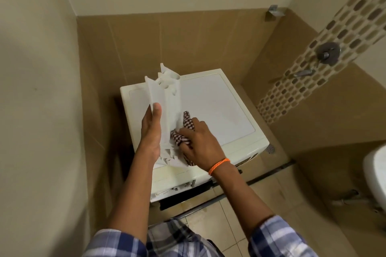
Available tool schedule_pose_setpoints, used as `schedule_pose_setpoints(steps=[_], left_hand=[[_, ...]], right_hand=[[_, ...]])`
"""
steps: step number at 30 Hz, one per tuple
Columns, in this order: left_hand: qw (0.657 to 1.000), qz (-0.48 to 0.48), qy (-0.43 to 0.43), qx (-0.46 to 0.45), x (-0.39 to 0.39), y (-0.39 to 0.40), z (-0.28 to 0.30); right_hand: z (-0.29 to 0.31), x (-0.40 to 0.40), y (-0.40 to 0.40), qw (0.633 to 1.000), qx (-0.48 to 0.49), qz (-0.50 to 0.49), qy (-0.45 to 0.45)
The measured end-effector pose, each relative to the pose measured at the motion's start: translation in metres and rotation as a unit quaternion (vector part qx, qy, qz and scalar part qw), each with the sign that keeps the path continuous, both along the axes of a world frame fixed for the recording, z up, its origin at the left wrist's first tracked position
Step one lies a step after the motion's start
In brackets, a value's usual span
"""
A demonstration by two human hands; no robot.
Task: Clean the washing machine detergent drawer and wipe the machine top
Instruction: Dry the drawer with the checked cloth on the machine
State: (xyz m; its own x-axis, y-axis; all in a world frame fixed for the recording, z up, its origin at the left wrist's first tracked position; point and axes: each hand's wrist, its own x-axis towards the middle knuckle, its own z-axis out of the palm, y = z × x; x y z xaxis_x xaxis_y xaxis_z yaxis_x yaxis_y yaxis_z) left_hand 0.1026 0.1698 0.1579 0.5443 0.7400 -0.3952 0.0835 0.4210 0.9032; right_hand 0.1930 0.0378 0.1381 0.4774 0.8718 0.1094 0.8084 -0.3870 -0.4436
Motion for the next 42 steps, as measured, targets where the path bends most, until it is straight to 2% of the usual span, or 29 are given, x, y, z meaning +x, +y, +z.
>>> schedule_pose_setpoints(steps=[4,6,11,15,17,20,22,24,25,29,31,33,38,42], left_hand=[[0.997,-0.053,-0.045,-0.031,-0.007,0.009,-0.010],[0.995,-0.066,-0.061,-0.035,-0.006,0.009,-0.005],[0.998,-0.023,-0.049,-0.017,0.003,0.009,-0.002],[1.000,-0.001,-0.027,0.006,0.007,0.000,0.000],[0.999,0.025,-0.029,-0.004,0.004,0.001,-0.002],[0.994,0.087,-0.041,-0.053,-0.004,0.011,-0.008],[0.991,0.096,-0.049,-0.077,-0.005,0.015,-0.005],[0.989,0.095,-0.066,-0.094,0.000,0.016,-0.002],[0.989,0.094,-0.069,-0.092,0.003,0.014,0.002],[0.994,0.104,-0.045,-0.003,0.012,0.010,0.007],[0.992,0.108,-0.034,0.049,0.011,0.013,0.004],[0.991,0.110,-0.029,0.077,0.011,0.015,0.000],[0.991,0.128,-0.011,0.030,0.007,0.019,-0.003],[0.993,0.114,0.028,-0.022,0.000,0.022,-0.008]], right_hand=[[-0.005,0.040,-0.009,0.990,0.014,-0.138,0.023],[-0.003,0.047,-0.008,0.983,0.035,-0.175,0.035],[0.002,0.012,-0.009,0.977,0.042,-0.208,-0.031],[-0.004,-0.036,-0.001,0.988,0.039,-0.145,-0.037],[-0.001,-0.040,-0.002,0.995,0.045,-0.091,0.010],[0.011,-0.009,-0.009,0.980,0.050,-0.066,0.183],[0.011,0.007,-0.013,0.979,0.028,-0.122,0.158],[0.008,0.005,-0.011,0.979,0.042,-0.184,0.073],[0.007,-0.003,-0.010,0.981,0.050,-0.182,0.036],[-0.010,-0.036,-0.015,0.996,0.017,-0.034,-0.081],[-0.018,-0.042,-0.018,0.996,-0.010,0.026,-0.081],[-0.021,-0.040,-0.018,0.996,-0.022,0.040,-0.071],[-0.013,-0.024,-0.021,0.992,-0.039,0.100,-0.064],[-0.010,-0.009,-0.029,0.987,-0.059,0.148,-0.023]])
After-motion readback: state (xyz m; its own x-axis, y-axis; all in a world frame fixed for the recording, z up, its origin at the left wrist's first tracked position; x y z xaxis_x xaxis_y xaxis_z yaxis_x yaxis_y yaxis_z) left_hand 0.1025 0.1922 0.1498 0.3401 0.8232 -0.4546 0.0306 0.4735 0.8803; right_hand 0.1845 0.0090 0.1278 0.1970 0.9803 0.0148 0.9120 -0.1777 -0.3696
